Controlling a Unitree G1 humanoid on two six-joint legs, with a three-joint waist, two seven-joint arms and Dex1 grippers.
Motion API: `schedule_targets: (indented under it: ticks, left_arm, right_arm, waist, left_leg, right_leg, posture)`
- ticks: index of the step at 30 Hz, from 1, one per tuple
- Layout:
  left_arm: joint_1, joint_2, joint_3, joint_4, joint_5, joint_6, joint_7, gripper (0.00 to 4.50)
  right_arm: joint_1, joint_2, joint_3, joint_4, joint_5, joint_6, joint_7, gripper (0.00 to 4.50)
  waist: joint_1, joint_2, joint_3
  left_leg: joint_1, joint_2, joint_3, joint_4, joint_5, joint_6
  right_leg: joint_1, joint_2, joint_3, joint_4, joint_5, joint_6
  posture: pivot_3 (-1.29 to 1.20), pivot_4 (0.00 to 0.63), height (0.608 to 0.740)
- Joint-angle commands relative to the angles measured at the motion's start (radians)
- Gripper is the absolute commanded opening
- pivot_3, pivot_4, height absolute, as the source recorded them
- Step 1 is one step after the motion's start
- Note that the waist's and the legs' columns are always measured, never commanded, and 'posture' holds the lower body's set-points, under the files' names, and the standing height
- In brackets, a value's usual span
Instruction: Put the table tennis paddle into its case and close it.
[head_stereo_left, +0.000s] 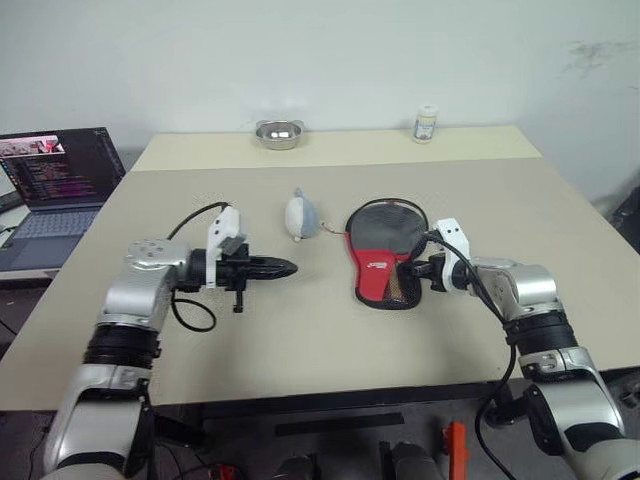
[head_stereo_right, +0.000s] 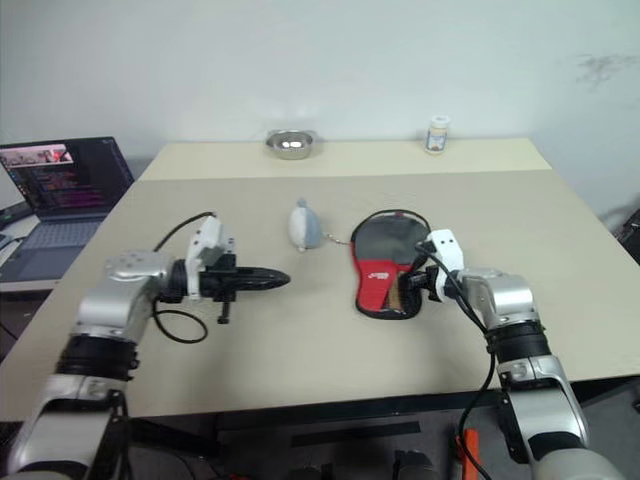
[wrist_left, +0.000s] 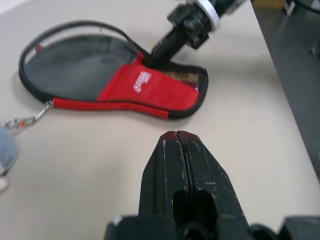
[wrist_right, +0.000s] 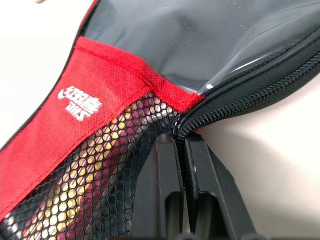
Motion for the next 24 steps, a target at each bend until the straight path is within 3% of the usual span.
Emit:
schedule_targets:
  ticks: [1,12,17,24]
  left_arm:
    - [0.024,0.027,0.008,-0.114,-0.048,0.047,-0.023,0.00]
    - [0.156,0.057,0.003,-0.334,-0.116,0.176,-0.004,0.00]
    - [0.214,0.077,-0.006,-0.347,-0.119,0.154,-0.021,0.00]
    - [0.278,0.089,-0.017,-0.376,-0.126,0.129,-0.037,0.00]
  right_arm:
    - [-0.039,0.046,0.029,-0.056,0.035,0.014,0.045,0.02]
    - [0.087,0.117,0.073,-0.325,0.081,0.185,0.011,0.02]
    - [0.173,0.149,0.042,-0.468,0.100,0.288,-0.069,0.02]
    - [0.315,0.097,-0.058,-0.687,0.150,0.460,-0.125,0.02]
  waist:
    - [-0.002,0.000,0.000]
    - [0.000,0.001,0.000]
    - [0.004,0.001,0.000]
    - [0.028,0.001,0.000]
  left_leg:
    - [0.000,0.000,0.000,0.000,0.000,0.000]
    - [-0.001,0.000,0.000,-0.001,0.000,0.000]
    - [-0.001,0.000,-0.001,-0.001,-0.001,0.000]
    - [-0.001,0.000,-0.001,-0.001,-0.001,0.001]
  right_leg:
    - [0.000,0.000,0.000,0.000,0.000,0.000]
    - [-0.001,0.000,0.000,-0.001,0.000,0.000]
    - [-0.001,0.000,0.000,-0.001,0.000,0.000]
    - [-0.001,0.000,-0.001,-0.003,0.000,-0.001]
  posture:
    - [0.00,0.150,0.740]
    - [0.00,0.150,0.740]
    - [0.00,0.150,0.740]
    - [0.00,0.150,0.740]
